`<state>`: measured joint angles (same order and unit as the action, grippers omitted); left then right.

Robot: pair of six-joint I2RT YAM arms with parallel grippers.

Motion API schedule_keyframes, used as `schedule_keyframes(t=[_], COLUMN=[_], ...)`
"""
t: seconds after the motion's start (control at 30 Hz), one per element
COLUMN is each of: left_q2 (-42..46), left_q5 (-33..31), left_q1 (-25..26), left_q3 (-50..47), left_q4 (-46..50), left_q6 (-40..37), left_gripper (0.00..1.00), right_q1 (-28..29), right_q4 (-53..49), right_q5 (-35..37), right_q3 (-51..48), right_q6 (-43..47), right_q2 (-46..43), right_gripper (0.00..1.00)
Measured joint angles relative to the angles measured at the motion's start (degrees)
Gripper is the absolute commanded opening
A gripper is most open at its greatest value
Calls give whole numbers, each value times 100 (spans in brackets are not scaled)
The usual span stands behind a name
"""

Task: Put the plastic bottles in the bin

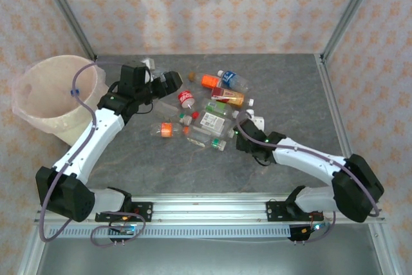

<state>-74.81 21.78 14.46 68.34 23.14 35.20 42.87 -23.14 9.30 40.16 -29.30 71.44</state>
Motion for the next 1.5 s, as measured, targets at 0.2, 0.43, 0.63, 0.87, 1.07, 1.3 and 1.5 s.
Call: schedule_keyframes(t=[0.2,0.43,0.63,0.87,1.07,1.3,1.5], left_q2=[2,-52,-339,-592,-772,-774,-774], left_q5=[518,1102,1003,772,721,581,577], left_q1=[144,511,796,809,957,988,988], left_q3=[-245,-243,63,356,549,651,664], left_q4=[-278,-863,-817,-680,-424,-291,-271], left_q6=[85,66,-157,-256,-509,-466,-457], left_gripper=[100,100,93,73,52,26,3], right_q1=[0,0,35,50,50,50,50], right_q4=[1180,2669,3145,3174,2957,2876,2879], right_q5=[-328,-1751,-2887,-3556,-3882,-3936,-3941], right_q3=[111,623,966,970,1261,1268,1268], right_q6=[894,1519,1700,1832,1969,2039,2039], right_q2=[-245,249,723,739,800,802,802], right_gripper=[51,53,53,54,54,55,58])
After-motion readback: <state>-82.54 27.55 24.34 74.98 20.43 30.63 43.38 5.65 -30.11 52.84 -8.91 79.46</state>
